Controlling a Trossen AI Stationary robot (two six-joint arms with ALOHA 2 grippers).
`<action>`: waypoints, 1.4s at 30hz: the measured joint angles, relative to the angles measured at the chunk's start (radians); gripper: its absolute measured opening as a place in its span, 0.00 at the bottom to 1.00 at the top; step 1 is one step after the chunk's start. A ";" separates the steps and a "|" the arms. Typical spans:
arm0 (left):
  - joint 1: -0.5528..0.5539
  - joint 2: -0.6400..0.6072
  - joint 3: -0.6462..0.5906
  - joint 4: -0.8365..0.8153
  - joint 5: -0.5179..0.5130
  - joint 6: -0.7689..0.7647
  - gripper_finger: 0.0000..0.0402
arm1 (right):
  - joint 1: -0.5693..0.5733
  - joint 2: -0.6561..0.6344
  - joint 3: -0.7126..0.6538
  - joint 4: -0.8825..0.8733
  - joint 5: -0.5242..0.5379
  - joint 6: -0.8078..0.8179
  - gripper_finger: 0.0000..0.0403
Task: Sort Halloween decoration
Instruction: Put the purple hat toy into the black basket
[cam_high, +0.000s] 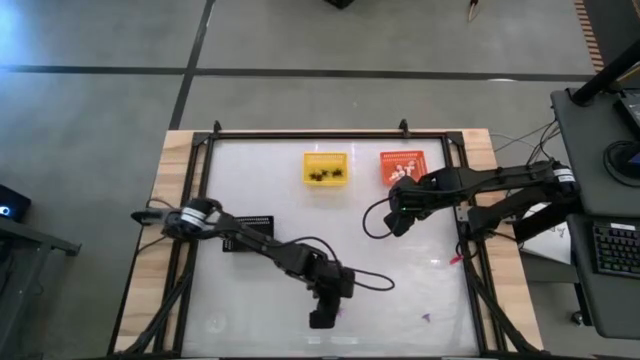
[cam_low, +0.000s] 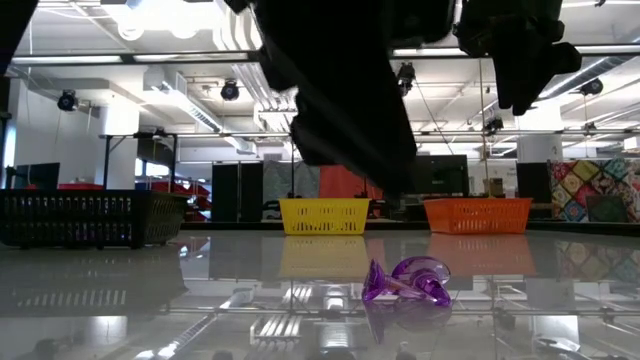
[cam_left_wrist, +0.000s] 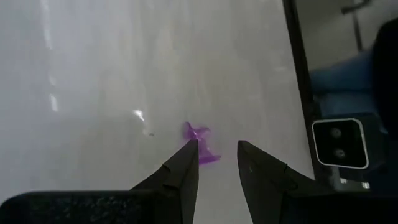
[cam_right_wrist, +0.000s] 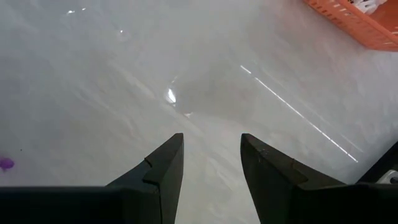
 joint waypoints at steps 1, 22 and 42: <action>0.001 0.016 0.008 -0.002 0.024 -0.008 0.23 | 0.000 0.000 0.000 0.000 0.000 0.000 0.37; 0.002 0.101 0.038 -0.009 -0.055 -0.024 0.23 | 0.000 0.000 0.001 0.000 -0.001 -0.050 0.37; -0.005 0.123 0.073 -0.034 -0.027 -0.088 0.23 | 0.000 0.000 0.001 -0.003 -0.002 -0.088 0.37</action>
